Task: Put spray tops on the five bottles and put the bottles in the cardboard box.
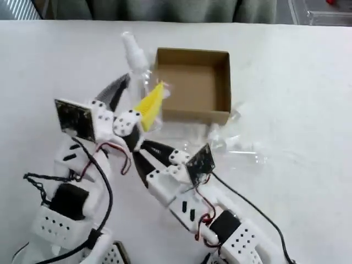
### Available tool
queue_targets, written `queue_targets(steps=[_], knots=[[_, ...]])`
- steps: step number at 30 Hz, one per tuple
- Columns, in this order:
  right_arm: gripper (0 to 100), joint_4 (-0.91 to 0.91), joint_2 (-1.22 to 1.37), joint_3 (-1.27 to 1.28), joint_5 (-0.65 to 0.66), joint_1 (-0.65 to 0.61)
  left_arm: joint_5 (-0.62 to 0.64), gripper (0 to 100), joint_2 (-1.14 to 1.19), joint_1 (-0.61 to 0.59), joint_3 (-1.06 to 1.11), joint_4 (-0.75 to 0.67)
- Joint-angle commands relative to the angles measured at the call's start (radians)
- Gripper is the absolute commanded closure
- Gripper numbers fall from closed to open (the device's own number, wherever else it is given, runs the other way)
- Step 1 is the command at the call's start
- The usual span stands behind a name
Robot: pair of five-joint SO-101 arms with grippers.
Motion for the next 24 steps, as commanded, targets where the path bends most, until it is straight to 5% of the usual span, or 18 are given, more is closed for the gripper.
queue_targets(steps=[1, 13, 24], knots=[[98.4, -0.105, -0.016, 0.035, 0.003, -0.005, 0.011, 98, 0.002, 0.056, -0.066, -0.028], [98.4, -0.111, -0.018, 0.061, 0.005, 0.045, 0.008, 98, -0.004, 0.058, 0.009, -0.031], [98.4, -0.111, -0.019, 0.064, 0.005, 0.008, 0.008, 98, 0.005, -0.041, 0.21, -0.384]])
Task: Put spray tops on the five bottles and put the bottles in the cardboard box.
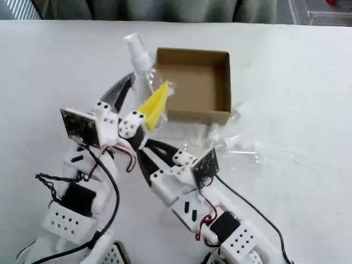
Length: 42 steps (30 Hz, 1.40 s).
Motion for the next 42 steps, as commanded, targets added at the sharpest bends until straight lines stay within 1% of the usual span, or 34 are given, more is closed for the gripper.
queue_targets(steps=[1, 9, 12, 15, 20, 23, 29, 34, 36, 42], knots=[[98.4, -0.024, -0.015, -0.003, 0.005, -0.025, 0.008, 98, 0.005, -0.015, 0.035, -0.104], [98.4, -0.024, -0.015, -0.003, 0.005, -0.027, 0.006, 98, 0.007, -0.016, 0.109, -0.178], [98.4, -0.021, -0.041, 0.0, 0.005, -0.022, 0.006, 98, 0.007, -0.038, 0.109, -0.176], [98.4, -0.016, -0.12, 0.028, 0.005, -0.016, 0.006, 98, 0.007, -0.048, 0.109, -0.172], [98.4, 0.087, -0.217, 0.029, 0.005, 0.061, 0.006, 98, 0.004, -0.044, 0.109, -0.146], [98.4, 0.105, -0.211, 0.029, 0.005, 0.068, 0.006, 98, -0.002, -0.042, 0.109, -0.12], [98.4, 0.099, -0.171, 0.029, 0.005, 0.071, 0.008, 98, -0.004, -0.038, 0.107, -0.12], [98.4, 0.039, -0.114, 0.029, 0.006, 0.073, 0.008, 98, -0.004, -0.038, 0.103, -0.118], [98.4, 0.002, -0.077, 0.029, 0.041, 0.081, 0.008, 98, -0.004, -0.036, 0.103, -0.118], [98.4, -0.189, 0.091, 0.025, 0.052, 0.14, 0.008, 98, -0.004, -0.015, 0.106, -0.118]])
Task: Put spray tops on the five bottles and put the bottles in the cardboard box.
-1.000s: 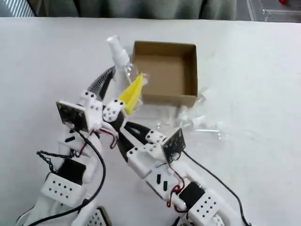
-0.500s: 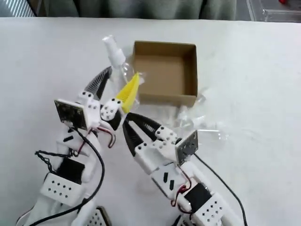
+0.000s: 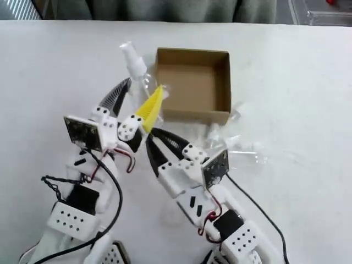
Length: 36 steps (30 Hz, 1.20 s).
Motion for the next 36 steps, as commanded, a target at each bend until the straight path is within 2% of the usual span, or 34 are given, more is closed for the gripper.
queue_targets(steps=[1, 5, 12, 33, 36], knots=[[98.4, -0.111, 0.113, -0.006, 0.012, 0.03, 0.008, 98, -0.004, 0.031, -0.014, 0.003], [98.4, -0.171, 0.262, -0.052, 0.012, 0.042, 0.008, 98, -0.004, 0.065, -0.02, 0.046], [98.4, -0.314, 0.406, -0.06, 0.018, 0.042, 0.008, 98, -0.004, 0.054, -0.018, 0.048], [98.4, -0.294, 0.42, -0.078, 0.026, 0.116, 0.008, 98, -0.004, 0.056, -0.017, 0.049], [98.4, -0.18, 0.41, -0.081, 0.157, 0.113, 0.008, 98, 0.004, 0.054, -0.02, 0.044]])
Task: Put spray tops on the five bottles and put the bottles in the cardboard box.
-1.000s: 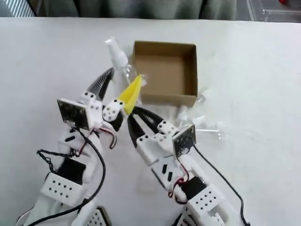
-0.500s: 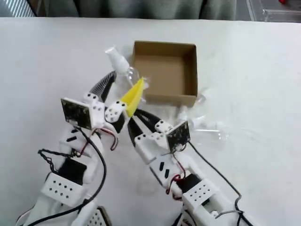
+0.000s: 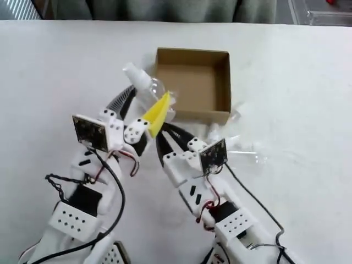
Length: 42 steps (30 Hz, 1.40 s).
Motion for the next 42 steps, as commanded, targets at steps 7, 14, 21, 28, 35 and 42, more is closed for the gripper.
queue_targets(steps=[7, 14, 21, 28, 35, 42], knots=[[98.4, 0.173, -0.007, -0.044, 0.198, -0.004, 0.008, 98, 0.031, 0.004, -0.143, 0.003], [98.4, 0.173, 0.002, -0.044, 0.201, 0.022, 0.008, 98, 0.334, -0.016, -0.35, 0.002], [98.4, 0.22, 0.004, -0.143, 0.198, 0.274, 0.008, 98, 0.647, -0.084, -0.586, -0.005], [98.4, 0.326, 0.142, -0.31, 0.087, 0.486, 0.008, 98, 0.898, -0.143, -0.726, -0.017], [98.4, 0.343, 0.552, -0.609, 0.058, 0.639, 0.009, 98, 0.992, -0.163, -0.71, -0.087], [96.5, 0.63, 0.588, -0.789, 0.055, 0.633, 0.009, 98, 0.849, -0.231, -0.617, -0.083]])
